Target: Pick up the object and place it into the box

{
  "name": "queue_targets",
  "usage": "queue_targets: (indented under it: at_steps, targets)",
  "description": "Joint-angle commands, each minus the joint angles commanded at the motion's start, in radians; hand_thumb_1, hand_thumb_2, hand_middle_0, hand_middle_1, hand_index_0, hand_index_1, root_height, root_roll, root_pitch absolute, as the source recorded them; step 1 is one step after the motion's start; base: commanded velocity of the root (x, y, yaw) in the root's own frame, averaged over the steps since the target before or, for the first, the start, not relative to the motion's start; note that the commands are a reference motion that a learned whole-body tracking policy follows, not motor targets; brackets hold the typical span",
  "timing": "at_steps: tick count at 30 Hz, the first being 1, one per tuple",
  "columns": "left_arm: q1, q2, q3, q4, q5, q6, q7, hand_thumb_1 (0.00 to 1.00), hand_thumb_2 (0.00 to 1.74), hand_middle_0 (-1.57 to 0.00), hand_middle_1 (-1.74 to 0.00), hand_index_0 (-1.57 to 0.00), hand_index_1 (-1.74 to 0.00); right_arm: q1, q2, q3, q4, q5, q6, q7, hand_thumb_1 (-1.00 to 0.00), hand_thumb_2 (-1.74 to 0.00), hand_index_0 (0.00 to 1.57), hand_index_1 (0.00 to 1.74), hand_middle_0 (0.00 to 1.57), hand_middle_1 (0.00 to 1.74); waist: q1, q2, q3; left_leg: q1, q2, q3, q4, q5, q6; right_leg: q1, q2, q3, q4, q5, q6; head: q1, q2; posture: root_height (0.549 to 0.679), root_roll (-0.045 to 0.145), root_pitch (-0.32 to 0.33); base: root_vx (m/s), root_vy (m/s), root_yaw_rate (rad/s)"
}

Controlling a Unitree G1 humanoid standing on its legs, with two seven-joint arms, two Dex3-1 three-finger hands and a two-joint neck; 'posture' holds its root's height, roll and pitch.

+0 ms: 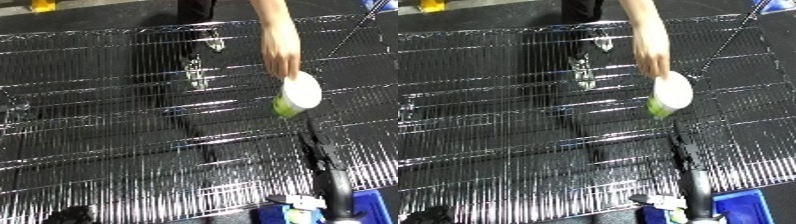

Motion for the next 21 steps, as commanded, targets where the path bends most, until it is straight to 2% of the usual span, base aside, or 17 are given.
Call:
queue_targets:
  at_steps: [11, 17, 21]
  targets:
    - [0.006, 0.005, 0.005, -0.004, 0.003, 0.003, -0.005, 1.00, 1.74, -1.57, -1.74, -1.57, -1.74, 0.011, -0.003, -0.001, 0.017, -0.008, -0.012, -0.039, 0.00, 0.00, 0.00, 0.00, 0.00, 0.00, -0.003, -0.002, 0.007, -0.003, 0.000, 0.007, -0.003, 0.001, -0.0006, -0.004, -0.0034, 0.002, -0.008, 0.006, 0.0068, 0.007, 0.016, 0.669, 0.027, -0.061, 0.002, -0.007, -0.027]
    - [0.011, 0.013, 0.012, -0.011, 0.008, 0.007, -0.007, 1.00, 1.74, -1.57, -1.74, -1.57, -1.74, 0.017, 0.000, -0.020, 0.015, -0.016, -0.044, -0.097, 0.00, 0.00, 0.00, 0.00, 0.00, 0.00, -0.012, -0.001, 0.015, -0.012, 0.002, 0.016, 0.010, -0.006, 0.0011, -0.017, -0.0041, 0.009, 0.001, 0.009, 0.0119, 0.057, 0.044, 0.668, 0.026, -0.058, -0.009, -0.028, -0.058]
    - [0.014, 0.020, 0.019, -0.016, 0.012, 0.007, -0.012, 1.00, 1.74, -1.57, -1.74, -1.57, -1.74, 0.020, -0.005, -0.036, 0.021, -0.007, -0.061, -0.120, 0.00, 0.00, 0.00, 0.00, 0.00, 0.00, -0.020, 0.001, 0.021, -0.020, 0.004, 0.022, 0.026, -0.014, 0.0036, -0.028, 0.0003, 0.016, 0.011, 0.007, 0.0110, 0.100, 0.052, 0.668, 0.026, -0.056, -0.015, -0.033, -0.110]
